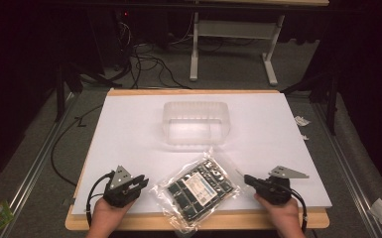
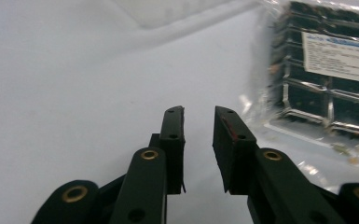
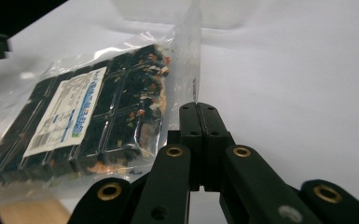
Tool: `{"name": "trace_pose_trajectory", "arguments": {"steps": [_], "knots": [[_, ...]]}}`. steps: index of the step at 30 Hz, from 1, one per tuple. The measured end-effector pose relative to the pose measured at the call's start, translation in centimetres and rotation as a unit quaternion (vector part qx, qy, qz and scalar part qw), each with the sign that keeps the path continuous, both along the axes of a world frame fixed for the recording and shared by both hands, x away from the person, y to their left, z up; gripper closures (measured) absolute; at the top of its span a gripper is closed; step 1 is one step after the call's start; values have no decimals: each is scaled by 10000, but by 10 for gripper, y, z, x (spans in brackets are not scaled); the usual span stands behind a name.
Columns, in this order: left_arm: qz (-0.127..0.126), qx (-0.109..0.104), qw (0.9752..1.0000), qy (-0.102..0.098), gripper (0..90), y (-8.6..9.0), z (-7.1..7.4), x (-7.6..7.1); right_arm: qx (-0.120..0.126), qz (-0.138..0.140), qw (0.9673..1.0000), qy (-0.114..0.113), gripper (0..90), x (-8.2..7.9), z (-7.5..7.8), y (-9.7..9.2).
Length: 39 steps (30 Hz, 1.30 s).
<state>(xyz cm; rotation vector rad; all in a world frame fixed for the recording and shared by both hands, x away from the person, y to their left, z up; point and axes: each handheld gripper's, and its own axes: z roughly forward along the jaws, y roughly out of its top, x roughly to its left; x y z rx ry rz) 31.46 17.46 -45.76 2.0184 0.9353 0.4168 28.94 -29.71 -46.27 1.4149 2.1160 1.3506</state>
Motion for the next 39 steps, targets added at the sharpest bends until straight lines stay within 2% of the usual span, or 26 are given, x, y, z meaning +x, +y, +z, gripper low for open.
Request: {"name": "trace_pose_trajectory", "arguments": {"steps": [2,3,4,6,7,8,10,12,15,17,20,23,25,27,29,34,39], "knots": [[88,-108,9999,-59,729,3,2,2,-6,-97,10000,20,900,-1,0,-7],[143,-139,9997,-105,719,4,3,3,32,-418,9991,10,900,-2,0,-28],[164,-180,9996,-119,719,5,3,3,32,-418,9991,10,900,-2,0,-28],[192,-234,9994,-152,715,7,5,4,66,-677,9977,-11,900,-2,1,-43],[206,-226,9994,-169,715,8,5,4,-22,-956,9954,-114,900,1,3,-56],[221,-228,9994,-168,715,8,4,4,-22,-956,9954,-114,900,1,3,-56],[225,-206,9994,-144,711,8,4,4,-140,-1194,9925,-207,900,4,5,-68],[203,-210,9995,-143,709,8,4,3,-151,-1292,9913,-182,900,6,4,-74],[161,-164,9996,-164,702,7,4,2,-89,-1281,9917,-83,898,8,1,-76],[165,-116,9997,-150,699,7,3,2,-7,-1274,9918,-47,861,10,0,-77],[158,-94,9997,-131,690,8,3,2,241,-1309,9910,126,761,12,-3,-80],[168,-103,9997,-114,681,8,2,2,467,-1316,9894,405,616,15,-9,-84],[177,-99,9997,-109,678,8,2,2,550,-1361,9875,570,545,17,-12,-86],[191,-93,9997,-125,677,9,2,2,535,-1412,9863,668,507,18,-13,-87],[190,-91,9997,-122,677,9,2,2,598,-1421,9853,737,493,18,-14,-88],[182,-82,9997,-119,677,9,2,2,581,-1357,9851,885,499,20,-18,-86],[177,-71,9997,-131,677,9,3,1,540,-1164,9880,864,651,20,-19,-78]]}}
